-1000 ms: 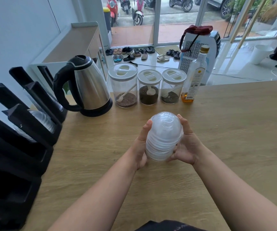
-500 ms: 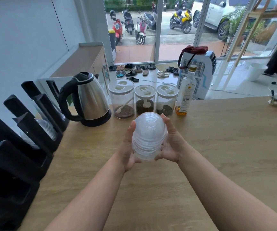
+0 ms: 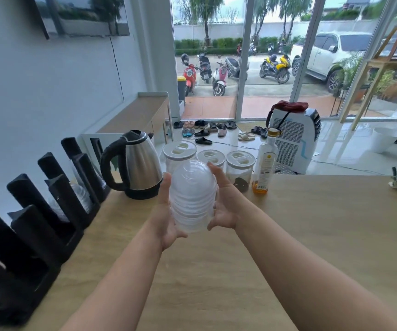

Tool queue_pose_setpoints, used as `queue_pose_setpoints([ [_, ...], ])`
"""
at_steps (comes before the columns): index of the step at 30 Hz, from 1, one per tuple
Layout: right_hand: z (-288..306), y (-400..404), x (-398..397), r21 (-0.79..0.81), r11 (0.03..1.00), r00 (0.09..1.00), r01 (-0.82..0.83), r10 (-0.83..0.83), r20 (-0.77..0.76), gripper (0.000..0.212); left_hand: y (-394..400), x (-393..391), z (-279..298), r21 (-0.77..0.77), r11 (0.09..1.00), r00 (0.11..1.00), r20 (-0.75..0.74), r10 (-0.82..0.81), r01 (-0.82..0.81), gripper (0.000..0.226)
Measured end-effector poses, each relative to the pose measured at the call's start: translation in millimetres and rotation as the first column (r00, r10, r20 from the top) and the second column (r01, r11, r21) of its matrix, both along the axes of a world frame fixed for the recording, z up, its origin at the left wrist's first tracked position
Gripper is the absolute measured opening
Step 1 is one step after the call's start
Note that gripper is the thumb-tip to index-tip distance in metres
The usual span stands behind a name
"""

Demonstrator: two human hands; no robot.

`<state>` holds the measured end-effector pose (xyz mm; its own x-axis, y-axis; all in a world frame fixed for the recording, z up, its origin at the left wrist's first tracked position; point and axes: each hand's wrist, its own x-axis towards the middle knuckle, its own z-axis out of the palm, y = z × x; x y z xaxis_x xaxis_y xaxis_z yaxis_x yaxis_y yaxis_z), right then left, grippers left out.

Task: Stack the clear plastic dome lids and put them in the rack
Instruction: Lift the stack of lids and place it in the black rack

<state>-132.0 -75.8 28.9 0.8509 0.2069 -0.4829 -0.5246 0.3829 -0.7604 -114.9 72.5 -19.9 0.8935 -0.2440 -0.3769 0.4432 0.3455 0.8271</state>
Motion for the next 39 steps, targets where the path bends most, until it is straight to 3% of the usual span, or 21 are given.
queue_pose_setpoints([
  [9, 20.5, 36.5, 20.8, 0.015, 0.978, 0.975, -0.209, 0.208, 0.080, 0.060, 39.0, -3.6, 33.2, -0.001, 0.989, 0.988, 0.057, 0.145, -0.145, 0.063],
  [14, 30.3, 80.6, 41.7, 0.011, 0.910, 0.895, -0.414, 0.405, 0.185, 0.075, 78.5, -7.6, 58.2, 0.029, 0.964, 0.956, 0.142, 0.258, -0.264, 0.064],
  [19, 46.7, 139.0, 65.6, 0.031, 0.893, 0.878, -0.448, 0.433, 0.205, 0.086, 120.8, -3.5, 91.2, 0.057, 0.930, 0.919, 0.192, 0.346, -0.362, 0.070],
  [22, 69.5, 163.3, 72.9, 0.046, 0.874, 0.853, -0.483, 0.458, 0.250, 0.082, 145.9, -0.4, 116.1, 0.139, 0.919, 0.911, 0.250, 0.328, -0.369, 0.067],
  [24, 86.0, 181.9, 80.9, 0.001, 0.847, 0.808, -0.531, 0.507, 0.299, 0.089, 159.7, 4.0, 134.7, 0.196, 0.908, 0.903, 0.303, 0.304, -0.371, 0.069],
  [27, 105.7, 217.0, 93.5, 0.095, 0.790, 0.751, -0.606, 0.529, 0.395, 0.099, 190.8, 18.8, 155.0, 0.222, 0.894, 0.891, 0.337, 0.305, -0.390, 0.074],
  [29, 111.2, 238.3, 109.3, 0.071, 0.773, 0.724, -0.631, 0.553, 0.412, 0.099, 214.2, 30.9, 162.0, 0.239, 0.886, 0.890, 0.336, 0.309, -0.398, 0.080],
  [39, 88.8, 311.3, 150.8, 0.146, 0.811, 0.788, -0.567, 0.482, 0.383, 0.092, 312.3, 91.9, 141.0, 0.357, 0.893, 0.938, 0.302, 0.167, -0.274, 0.088],
])
